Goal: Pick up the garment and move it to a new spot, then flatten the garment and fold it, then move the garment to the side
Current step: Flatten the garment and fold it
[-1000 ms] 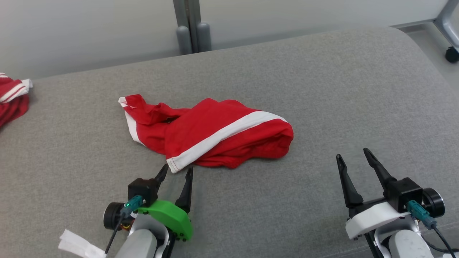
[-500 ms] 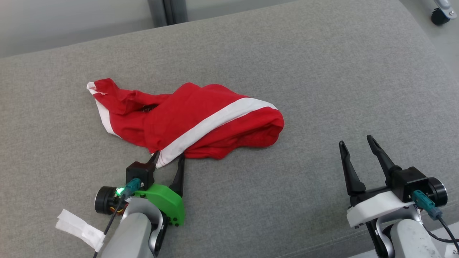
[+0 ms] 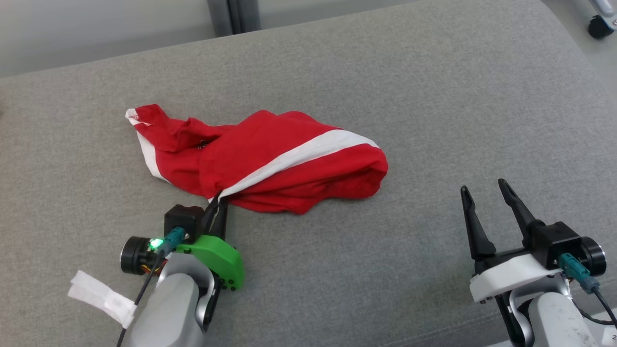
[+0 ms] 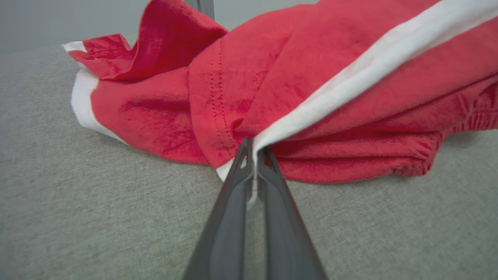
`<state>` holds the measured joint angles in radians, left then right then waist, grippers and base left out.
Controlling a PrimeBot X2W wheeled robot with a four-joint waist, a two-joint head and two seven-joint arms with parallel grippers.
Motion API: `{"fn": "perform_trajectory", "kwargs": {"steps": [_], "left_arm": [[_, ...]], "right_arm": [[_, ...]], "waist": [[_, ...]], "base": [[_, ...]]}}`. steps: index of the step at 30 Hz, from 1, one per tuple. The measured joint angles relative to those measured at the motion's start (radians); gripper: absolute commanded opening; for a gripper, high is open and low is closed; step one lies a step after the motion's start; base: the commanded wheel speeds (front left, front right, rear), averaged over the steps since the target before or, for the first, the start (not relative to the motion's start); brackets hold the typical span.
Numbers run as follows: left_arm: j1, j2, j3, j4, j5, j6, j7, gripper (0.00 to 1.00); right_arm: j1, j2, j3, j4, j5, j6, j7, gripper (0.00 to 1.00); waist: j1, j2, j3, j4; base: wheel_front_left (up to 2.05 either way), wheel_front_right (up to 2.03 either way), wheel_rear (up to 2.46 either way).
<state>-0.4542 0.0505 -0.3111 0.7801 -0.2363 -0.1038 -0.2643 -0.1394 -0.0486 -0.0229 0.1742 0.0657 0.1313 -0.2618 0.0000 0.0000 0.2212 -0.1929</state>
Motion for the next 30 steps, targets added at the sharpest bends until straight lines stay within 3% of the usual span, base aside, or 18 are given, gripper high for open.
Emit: {"fn": "perform_trajectory", "kwargs": {"steps": [9, 18, 19, 20, 22, 30], "left_arm": [[0.144, 0.031, 0.089, -0.214, 0.025, 0.020, 0.000, 0.00], [0.238, 0.069, 0.126, -0.244, 0.083, 0.045, 0.000, 0.00], [0.243, 0.072, 0.128, -0.245, 0.095, 0.053, 0.000, 0.17], [0.246, 0.075, 0.131, -0.246, 0.105, 0.061, 0.000, 0.65], [0.257, 0.076, 0.147, -0.250, 0.109, 0.070, 0.000, 1.00], [0.323, 0.065, 0.254, -0.320, 0.078, 0.086, 0.000, 1.00]], "right_arm": [[0.015, 0.000, -0.025, 0.008, 0.003, 0.000, 0.000, 1.00], [0.031, 0.000, -0.020, 0.020, 0.009, 0.000, 0.000, 1.00], [0.032, 0.000, -0.020, 0.021, 0.009, 0.000, 0.000, 1.00], [0.033, 0.000, -0.019, 0.021, 0.009, 0.000, 0.000, 1.00], [0.036, 0.000, -0.017, 0.022, 0.009, 0.000, 0.000, 1.00], [0.042, 0.000, -0.027, 0.023, 0.008, 0.000, 0.000, 1.00]], "waist": [[0.0000, 0.0000, -0.043, 0.052], [0.0000, 0.0000, -0.095, 0.104], [0.0000, 0.0000, -0.100, 0.108], [0.0000, 0.0000, -0.103, 0.112], [0.0000, 0.0000, -0.111, 0.117], [0.0000, 0.0000, -0.127, 0.120]], "base": [[0.00, 0.00, 0.00], [0.00, 0.00, 0.00], [0.00, 0.00, 0.00], [0.00, 0.00, 0.00], [0.00, 0.00, 0.00], [0.00, 0.00, 0.00]]}}
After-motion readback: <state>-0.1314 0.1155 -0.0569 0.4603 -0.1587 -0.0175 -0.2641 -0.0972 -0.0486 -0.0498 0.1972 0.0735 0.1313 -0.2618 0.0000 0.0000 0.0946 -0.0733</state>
